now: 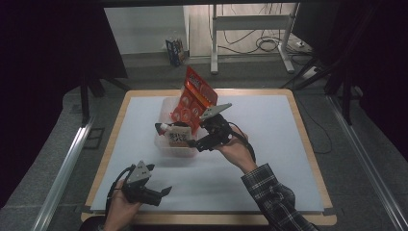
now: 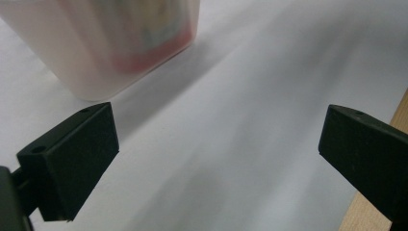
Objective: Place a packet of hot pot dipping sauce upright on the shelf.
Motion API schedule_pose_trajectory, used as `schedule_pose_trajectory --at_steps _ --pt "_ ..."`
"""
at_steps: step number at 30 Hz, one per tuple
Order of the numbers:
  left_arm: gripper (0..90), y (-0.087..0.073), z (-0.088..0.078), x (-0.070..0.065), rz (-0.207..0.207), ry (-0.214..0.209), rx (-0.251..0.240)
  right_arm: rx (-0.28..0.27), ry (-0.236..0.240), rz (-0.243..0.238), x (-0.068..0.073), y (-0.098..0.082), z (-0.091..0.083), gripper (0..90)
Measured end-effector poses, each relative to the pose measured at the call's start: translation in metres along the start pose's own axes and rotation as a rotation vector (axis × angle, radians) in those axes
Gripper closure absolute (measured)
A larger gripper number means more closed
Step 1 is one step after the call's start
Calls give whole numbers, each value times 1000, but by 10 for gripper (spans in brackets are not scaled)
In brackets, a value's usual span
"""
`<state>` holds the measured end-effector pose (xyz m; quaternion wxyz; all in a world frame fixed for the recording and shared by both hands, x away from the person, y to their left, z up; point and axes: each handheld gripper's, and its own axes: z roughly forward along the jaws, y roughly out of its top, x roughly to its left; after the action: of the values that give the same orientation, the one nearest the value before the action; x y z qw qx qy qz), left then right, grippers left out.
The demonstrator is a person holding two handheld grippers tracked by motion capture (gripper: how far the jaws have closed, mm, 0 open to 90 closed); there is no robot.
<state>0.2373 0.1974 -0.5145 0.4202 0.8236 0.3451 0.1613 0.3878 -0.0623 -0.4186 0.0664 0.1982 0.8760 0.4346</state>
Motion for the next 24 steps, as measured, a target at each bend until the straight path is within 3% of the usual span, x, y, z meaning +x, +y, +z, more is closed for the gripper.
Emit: schedule_pose_trajectory --at_steps 9,16,24 --pt "2 0 1 -1 5 2 5 -7 -28 -19 1 -13 -4 101" --pt "2 0 1 -1 5 3 6 -25 -24 11 -2 -27 -8 97" --pt "2 0 1 -2 14 -1 7 -51 -22 10 1 -28 -19 74"
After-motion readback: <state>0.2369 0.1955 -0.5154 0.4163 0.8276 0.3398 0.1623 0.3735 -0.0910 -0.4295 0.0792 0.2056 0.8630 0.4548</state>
